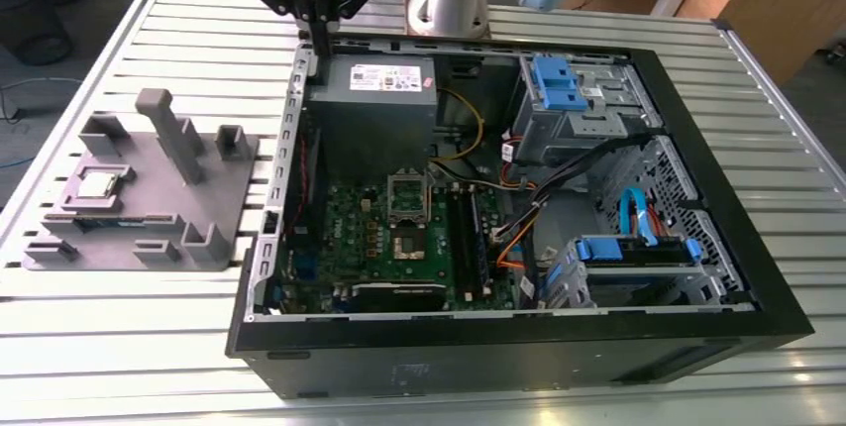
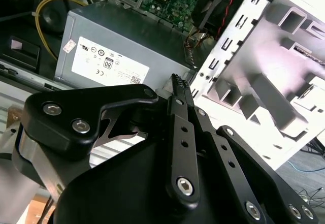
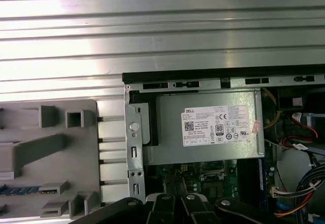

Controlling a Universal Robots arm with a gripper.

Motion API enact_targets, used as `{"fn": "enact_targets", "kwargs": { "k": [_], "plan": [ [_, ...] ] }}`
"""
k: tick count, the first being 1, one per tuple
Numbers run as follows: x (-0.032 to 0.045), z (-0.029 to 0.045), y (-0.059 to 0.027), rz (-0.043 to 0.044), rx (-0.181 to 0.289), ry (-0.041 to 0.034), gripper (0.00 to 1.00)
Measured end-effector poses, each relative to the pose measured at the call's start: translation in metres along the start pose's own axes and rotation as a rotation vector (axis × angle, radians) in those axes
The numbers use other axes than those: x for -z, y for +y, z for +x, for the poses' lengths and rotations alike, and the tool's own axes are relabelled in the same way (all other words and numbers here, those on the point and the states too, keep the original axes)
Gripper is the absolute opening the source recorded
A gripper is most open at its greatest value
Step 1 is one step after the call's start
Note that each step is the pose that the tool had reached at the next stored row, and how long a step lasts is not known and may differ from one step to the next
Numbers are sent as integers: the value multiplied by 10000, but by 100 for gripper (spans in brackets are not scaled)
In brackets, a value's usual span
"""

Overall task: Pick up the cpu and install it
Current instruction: 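Reach for the cpu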

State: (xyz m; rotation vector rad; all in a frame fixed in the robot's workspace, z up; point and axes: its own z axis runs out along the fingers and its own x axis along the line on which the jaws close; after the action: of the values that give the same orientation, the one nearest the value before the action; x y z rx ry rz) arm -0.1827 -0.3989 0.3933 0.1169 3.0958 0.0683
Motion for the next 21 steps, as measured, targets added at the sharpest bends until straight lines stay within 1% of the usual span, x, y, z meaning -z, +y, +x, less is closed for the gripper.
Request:
{"fn": "enact_targets", "kwargs": {
  "k": [21],
  "plan": [
    [12,263,-20,-15,9,-190,11]
  ]
}}
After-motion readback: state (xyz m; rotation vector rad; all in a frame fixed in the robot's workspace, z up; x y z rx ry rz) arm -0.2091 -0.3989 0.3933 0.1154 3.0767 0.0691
